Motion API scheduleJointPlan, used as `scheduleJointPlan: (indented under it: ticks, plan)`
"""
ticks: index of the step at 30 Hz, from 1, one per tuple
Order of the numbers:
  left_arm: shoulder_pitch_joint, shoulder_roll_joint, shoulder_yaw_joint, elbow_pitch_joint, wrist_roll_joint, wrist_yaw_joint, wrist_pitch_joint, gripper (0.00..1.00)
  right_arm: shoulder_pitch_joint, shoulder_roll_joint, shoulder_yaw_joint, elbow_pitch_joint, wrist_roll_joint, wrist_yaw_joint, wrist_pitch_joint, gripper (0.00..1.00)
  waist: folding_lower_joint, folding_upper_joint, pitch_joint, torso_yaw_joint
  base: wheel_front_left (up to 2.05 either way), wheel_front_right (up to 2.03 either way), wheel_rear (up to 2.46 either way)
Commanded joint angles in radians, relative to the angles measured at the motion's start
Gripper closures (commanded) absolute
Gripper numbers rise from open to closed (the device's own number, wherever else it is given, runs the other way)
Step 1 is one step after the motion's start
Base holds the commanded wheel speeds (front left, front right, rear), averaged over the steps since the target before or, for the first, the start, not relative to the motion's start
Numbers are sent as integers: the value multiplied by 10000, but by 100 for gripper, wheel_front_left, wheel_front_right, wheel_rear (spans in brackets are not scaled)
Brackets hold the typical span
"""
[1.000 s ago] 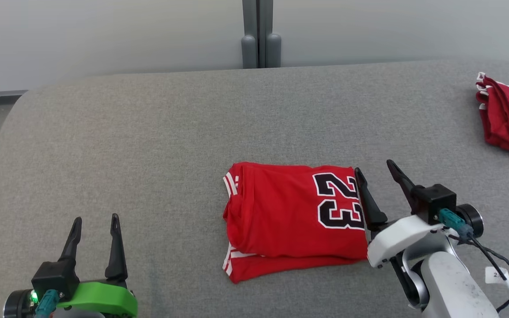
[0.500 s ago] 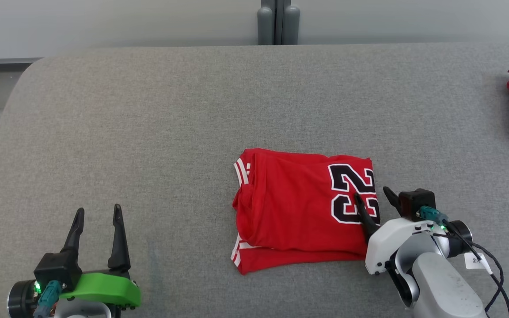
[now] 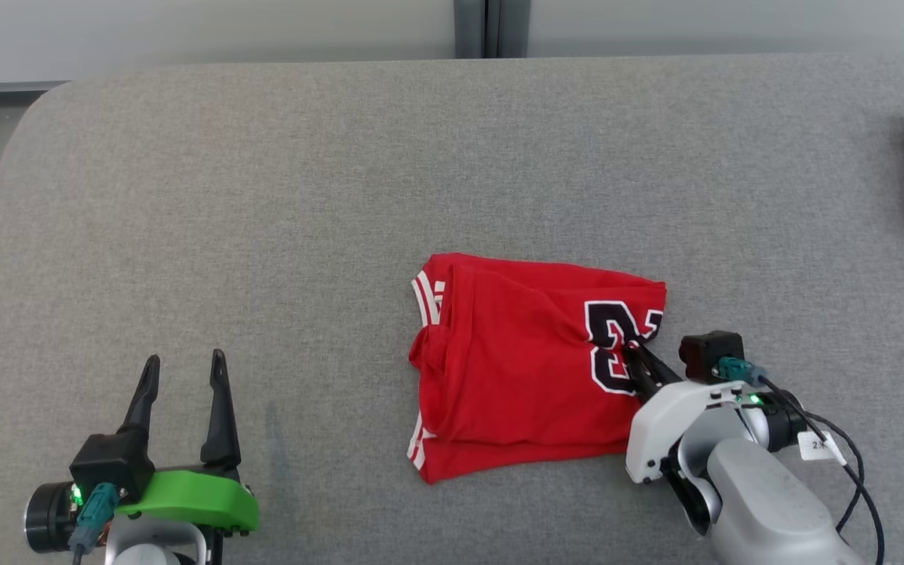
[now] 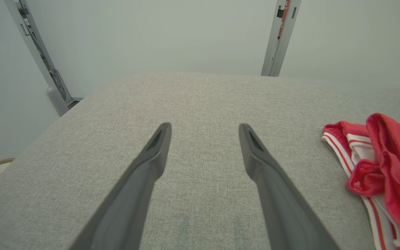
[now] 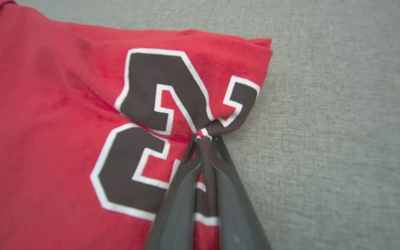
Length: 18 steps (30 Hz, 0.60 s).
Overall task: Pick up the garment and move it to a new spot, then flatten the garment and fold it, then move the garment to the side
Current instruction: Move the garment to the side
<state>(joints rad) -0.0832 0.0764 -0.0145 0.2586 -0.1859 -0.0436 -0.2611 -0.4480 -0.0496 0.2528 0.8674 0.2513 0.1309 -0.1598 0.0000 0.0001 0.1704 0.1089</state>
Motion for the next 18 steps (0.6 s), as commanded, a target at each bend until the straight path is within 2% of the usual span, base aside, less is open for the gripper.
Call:
scheduleJointPlan:
  ticks: [1,8,18]
  plan:
    - [-164,-17,18,-54,-97,26,-47,0,-273,-22,94,135,-13,-4,1,100,0,-1,65,-59,0,0,0]
    - [-405,-84,-49,-371,-6,-58,-41,0,-2183,-870,690,-112,-273,-4,61,100,0,-1,967,-414,0,0,0]
    - [-1297,-40,-11,-903,245,-187,-40,0,-4729,-3137,1077,-1396,96,-4,726,100,0,-1,2820,-1423,0,0,0]
